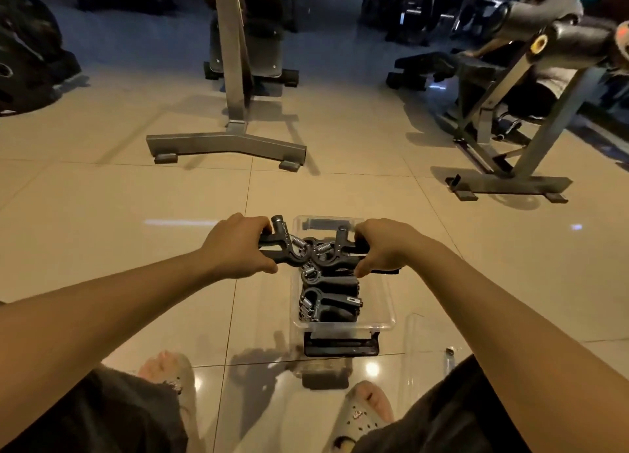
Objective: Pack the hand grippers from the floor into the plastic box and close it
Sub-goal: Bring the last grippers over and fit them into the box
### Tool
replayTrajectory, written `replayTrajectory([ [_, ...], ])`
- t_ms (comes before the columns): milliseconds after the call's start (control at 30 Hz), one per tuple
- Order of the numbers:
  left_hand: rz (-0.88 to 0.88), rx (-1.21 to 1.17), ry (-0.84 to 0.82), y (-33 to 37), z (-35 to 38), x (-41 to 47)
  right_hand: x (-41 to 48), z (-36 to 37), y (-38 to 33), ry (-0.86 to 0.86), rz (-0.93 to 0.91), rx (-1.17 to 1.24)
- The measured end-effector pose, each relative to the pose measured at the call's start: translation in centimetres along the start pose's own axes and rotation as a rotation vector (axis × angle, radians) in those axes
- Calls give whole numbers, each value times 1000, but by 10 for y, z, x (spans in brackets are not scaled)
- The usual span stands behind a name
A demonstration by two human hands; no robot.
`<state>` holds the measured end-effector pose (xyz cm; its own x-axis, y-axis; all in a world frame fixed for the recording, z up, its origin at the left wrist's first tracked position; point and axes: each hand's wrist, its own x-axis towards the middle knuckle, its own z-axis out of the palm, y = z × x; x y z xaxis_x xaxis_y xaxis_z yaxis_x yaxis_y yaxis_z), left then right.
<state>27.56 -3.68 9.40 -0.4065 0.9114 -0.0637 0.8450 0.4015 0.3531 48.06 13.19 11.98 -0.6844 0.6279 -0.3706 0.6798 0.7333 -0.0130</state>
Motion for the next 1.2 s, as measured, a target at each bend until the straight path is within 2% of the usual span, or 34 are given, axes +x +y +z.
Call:
replayTrajectory([
  [167,-51,0,-26,-17,9,21,39,20,29,-48,23,-30],
  [533,-78,-49,-105,-33,14,78,135,100,29,-176,17,81],
  [900,-64,-79,-158,-47,26,122,167,146,40,-50,-30,114],
  [1200,-62,-83,-184,-49,39,134,177,152,36,-42,-77,-18],
])
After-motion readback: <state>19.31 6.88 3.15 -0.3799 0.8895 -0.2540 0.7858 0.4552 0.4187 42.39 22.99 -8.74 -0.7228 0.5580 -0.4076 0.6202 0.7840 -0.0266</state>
